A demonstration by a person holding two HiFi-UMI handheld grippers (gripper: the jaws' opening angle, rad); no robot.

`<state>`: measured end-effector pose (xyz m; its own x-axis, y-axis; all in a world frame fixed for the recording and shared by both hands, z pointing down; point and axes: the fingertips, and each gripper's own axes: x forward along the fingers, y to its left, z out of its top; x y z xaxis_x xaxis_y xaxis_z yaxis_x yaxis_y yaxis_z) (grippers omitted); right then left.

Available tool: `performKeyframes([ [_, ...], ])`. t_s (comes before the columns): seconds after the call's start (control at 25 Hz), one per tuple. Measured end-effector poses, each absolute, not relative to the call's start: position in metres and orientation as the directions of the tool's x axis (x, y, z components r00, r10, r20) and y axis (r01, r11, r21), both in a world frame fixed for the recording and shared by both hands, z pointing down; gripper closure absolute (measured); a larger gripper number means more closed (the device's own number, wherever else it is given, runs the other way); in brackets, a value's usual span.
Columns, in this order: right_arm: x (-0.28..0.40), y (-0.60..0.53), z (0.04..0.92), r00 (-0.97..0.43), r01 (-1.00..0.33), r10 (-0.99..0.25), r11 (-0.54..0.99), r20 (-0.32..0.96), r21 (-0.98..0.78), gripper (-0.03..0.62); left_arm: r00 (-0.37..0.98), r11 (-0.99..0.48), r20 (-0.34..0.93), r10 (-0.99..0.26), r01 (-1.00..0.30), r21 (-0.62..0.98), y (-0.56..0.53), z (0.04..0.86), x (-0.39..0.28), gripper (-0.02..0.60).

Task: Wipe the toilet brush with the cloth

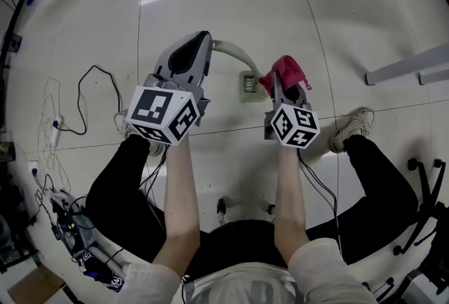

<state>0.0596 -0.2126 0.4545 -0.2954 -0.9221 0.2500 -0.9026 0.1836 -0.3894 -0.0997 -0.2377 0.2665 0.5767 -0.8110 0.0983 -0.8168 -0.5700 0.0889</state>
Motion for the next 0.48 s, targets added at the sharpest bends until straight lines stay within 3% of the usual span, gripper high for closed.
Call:
performKeyframes([
  [0.12, 0.030, -0.171, 0.442, -0.334, -0.844, -0.918, 0.191, 0.212, -0.502, 0.562, 0.566, -0.559, 0.092, -0.819, -0.824, 0.094, -0.237, 0.266, -0.103, 0.578],
  [0.24, -0.018, -0.150, 0.485, -0.414, -0.782, -0.854, 0.157, 0.315, -0.603, 0.562, 0.560, -0.550, 0.088, -0.824, -0.827, 0.112, -0.236, 0.266, -0.103, 0.578],
  [0.36, -0.034, -0.153, 0.521, -0.401, -0.737, -0.821, 0.026, 0.406, -0.675, 0.562, 0.570, -0.563, 0.105, -0.815, -0.821, 0.091, -0.234, 0.266, -0.099, 0.578],
  [0.48, -0.040, -0.165, 0.535, -0.393, -0.759, -0.795, -0.003, 0.461, -0.651, 0.563, 0.572, -0.564, 0.097, -0.815, -0.820, 0.094, -0.231, 0.266, -0.100, 0.578],
])
